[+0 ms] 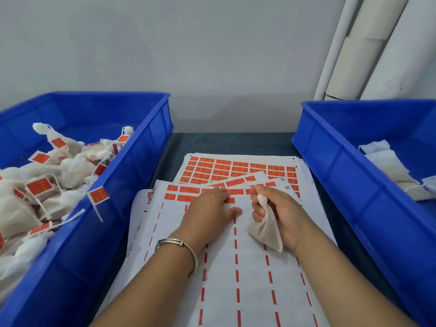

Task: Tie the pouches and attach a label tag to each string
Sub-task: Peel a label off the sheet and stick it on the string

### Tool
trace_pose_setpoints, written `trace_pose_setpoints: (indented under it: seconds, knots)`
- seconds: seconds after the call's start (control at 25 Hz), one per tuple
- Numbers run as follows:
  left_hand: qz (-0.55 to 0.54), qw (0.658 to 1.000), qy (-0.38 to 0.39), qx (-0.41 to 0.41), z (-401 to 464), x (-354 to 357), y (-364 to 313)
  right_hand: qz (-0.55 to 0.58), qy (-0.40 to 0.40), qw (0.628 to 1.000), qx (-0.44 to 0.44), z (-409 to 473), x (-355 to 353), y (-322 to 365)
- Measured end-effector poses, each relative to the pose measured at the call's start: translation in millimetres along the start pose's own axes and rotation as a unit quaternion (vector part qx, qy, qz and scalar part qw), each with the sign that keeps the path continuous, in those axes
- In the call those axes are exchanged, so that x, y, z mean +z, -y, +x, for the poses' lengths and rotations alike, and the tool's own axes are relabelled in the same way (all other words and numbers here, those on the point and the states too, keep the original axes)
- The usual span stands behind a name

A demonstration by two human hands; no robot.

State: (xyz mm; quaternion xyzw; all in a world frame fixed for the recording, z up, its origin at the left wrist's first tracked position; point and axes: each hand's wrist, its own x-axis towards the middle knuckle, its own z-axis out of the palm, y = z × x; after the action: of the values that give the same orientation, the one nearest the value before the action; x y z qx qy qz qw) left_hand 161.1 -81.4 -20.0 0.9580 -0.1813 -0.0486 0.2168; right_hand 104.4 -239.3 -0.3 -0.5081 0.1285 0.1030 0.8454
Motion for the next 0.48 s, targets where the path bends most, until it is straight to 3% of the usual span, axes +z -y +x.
trace_pose_setpoints:
  seconds: [0.48]
  knots:
    - [0.012, 0.999, -0.048, 0.007, 3.5, 6.8, 0.1, -0.041, 0.002, 0.999, -0.006, 4.3, 6.9, -2.6]
